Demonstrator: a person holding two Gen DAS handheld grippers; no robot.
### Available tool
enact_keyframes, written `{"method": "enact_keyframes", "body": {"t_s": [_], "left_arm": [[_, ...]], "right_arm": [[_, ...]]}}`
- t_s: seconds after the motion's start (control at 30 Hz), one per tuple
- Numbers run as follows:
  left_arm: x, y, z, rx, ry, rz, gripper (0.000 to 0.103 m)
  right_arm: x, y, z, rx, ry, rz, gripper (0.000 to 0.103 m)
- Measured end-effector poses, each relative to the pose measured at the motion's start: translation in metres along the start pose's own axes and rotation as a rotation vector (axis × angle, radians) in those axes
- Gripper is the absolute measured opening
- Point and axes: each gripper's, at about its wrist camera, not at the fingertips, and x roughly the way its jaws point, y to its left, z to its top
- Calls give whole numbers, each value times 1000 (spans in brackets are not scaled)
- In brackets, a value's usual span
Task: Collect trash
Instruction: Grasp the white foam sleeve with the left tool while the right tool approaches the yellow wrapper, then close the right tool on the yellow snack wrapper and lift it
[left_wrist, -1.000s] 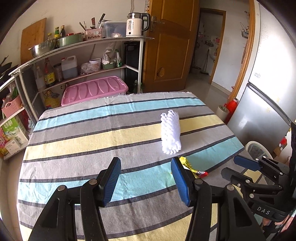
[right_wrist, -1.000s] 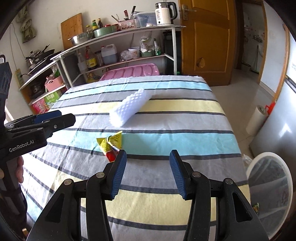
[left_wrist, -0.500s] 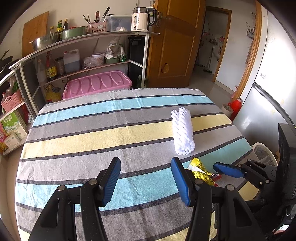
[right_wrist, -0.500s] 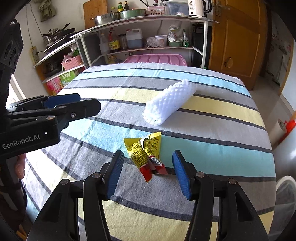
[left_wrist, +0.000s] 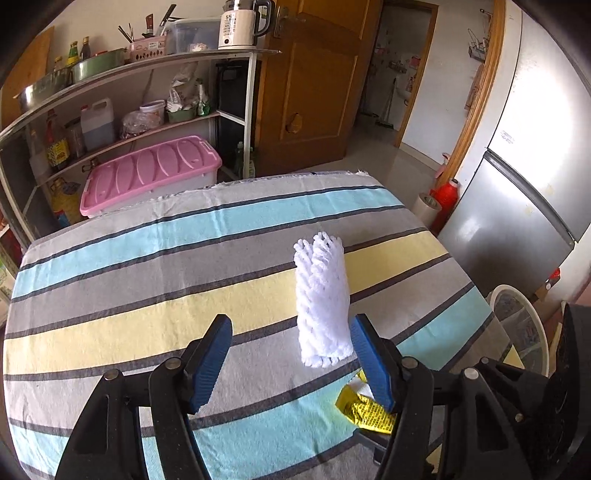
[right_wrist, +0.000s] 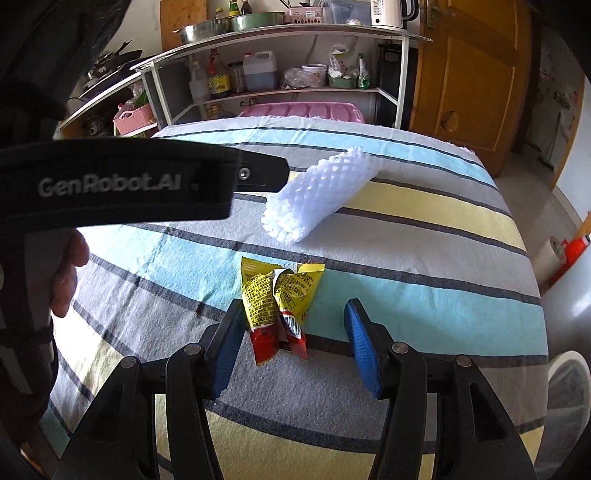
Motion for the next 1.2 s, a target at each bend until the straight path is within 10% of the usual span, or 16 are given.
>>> {"method": "enact_keyframes", "body": {"t_s": [0.5,1.2], "left_arm": [[38,2,17,-10,64,-66,66],[54,2,13,-22,106,-102,29]], "right_arm": [[1,-3,2,-1,0,-13,56],[-4,-7,-1,32,-8,-30,39]]}}
